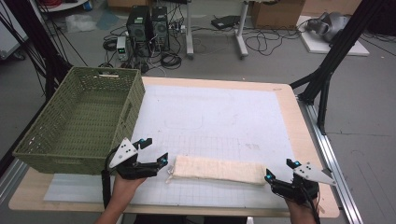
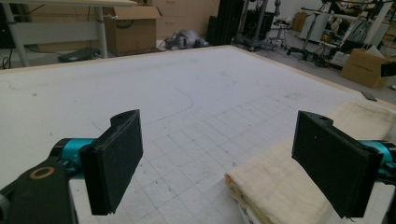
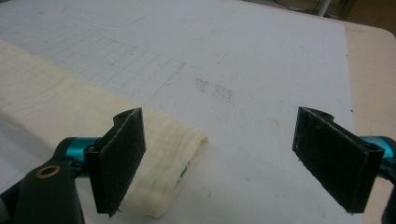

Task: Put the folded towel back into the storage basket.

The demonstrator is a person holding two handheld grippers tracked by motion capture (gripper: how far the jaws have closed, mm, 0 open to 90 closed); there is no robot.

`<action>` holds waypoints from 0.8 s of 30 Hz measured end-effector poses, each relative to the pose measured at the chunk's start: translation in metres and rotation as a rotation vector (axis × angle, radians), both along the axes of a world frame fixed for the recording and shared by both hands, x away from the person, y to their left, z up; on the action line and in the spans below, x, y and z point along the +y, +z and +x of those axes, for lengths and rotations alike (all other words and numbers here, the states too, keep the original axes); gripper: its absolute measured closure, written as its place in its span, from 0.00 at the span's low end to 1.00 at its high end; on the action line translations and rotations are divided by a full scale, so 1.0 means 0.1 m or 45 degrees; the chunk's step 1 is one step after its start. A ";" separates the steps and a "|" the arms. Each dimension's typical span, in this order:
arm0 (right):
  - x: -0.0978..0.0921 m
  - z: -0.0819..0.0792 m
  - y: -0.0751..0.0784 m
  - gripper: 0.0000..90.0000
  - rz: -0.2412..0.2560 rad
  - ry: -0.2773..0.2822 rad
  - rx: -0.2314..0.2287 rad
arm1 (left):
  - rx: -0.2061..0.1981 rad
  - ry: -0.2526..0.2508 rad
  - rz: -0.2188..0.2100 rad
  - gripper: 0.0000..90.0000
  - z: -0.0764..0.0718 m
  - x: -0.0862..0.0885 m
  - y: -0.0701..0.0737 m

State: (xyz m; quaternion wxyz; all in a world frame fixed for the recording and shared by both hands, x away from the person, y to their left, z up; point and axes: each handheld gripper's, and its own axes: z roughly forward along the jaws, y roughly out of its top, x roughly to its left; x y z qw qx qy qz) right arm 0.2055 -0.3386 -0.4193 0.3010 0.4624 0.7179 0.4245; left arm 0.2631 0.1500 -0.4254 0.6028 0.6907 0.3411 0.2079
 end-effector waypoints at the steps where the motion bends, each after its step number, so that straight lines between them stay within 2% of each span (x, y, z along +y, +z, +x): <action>1: 0.00 0.00 0.00 0.17 0.000 0.000 -0.001 | 0.002 0.000 0.002 0.19 0.00 0.00 0.00; 8: -0.02 0.03 -0.02 0.17 0.008 0.006 0.005 | 0.019 -0.010 0.021 0.19 0.02 -0.03 -0.02; 16: -0.01 0.04 0.01 0.17 0.005 -0.007 -0.007 | 0.005 -0.029 0.033 0.19 0.00 -0.05 0.00; 19: 0.00 0.01 0.03 0.17 0.030 -0.012 -0.004 | 0.013 -0.044 0.025 0.19 -0.03 -0.06 0.02; 24: 0.00 -0.01 0.04 0.17 0.025 0.000 -0.008 | 0.042 -0.059 0.033 0.19 -0.01 -0.08 0.01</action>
